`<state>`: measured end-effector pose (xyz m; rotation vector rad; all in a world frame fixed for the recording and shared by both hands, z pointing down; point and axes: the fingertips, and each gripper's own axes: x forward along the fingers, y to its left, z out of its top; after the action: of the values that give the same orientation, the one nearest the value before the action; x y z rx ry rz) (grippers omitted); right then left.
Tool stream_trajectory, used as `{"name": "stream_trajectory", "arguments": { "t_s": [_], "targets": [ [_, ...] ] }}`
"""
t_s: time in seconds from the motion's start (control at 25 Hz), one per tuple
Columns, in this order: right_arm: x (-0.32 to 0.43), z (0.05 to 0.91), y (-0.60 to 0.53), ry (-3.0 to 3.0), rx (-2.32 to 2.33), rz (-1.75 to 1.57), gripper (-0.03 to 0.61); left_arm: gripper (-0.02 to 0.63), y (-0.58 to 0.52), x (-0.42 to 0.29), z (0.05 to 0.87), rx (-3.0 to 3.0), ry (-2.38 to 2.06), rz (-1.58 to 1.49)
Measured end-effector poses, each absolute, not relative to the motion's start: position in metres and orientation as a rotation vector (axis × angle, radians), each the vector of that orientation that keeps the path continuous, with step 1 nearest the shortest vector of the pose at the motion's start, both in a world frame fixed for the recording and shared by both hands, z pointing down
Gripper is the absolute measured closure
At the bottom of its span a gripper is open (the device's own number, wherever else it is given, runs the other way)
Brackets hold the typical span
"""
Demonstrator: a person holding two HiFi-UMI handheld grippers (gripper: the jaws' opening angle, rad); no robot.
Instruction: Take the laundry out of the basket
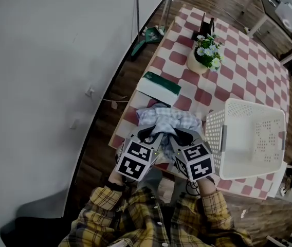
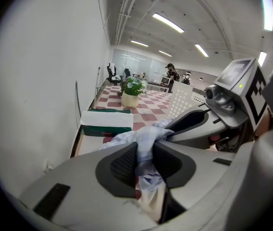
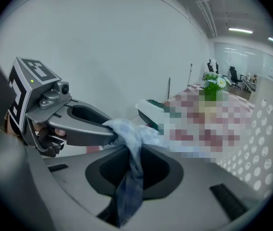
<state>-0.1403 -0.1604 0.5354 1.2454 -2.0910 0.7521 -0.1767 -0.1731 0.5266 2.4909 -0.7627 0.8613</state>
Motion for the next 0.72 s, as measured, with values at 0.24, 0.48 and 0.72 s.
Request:
{"name": "stream_trajectory", "arguments": {
  "t_s": [0.24, 0.48, 0.72],
  "targets": [
    [-0.144, 0.519, -0.157, -2.076, 1.264, 0.686, 0.499, 0.444, -0.174, -0.184, 0.512, 2.505, -0.783, 0.821],
    [-0.140, 0.489, -0.149, -2.105, 1.293, 0.630, 0.472, 0.401, -0.170, -0.190, 0.477, 2.564, -0.786, 0.783],
    [-0.133, 0.459, -0.140, -2.164, 1.333, 0.619, 0.393, 0.394, -0.166, -0.197, 0.450, 2.600, -0.852, 0.742]
  ]
}}
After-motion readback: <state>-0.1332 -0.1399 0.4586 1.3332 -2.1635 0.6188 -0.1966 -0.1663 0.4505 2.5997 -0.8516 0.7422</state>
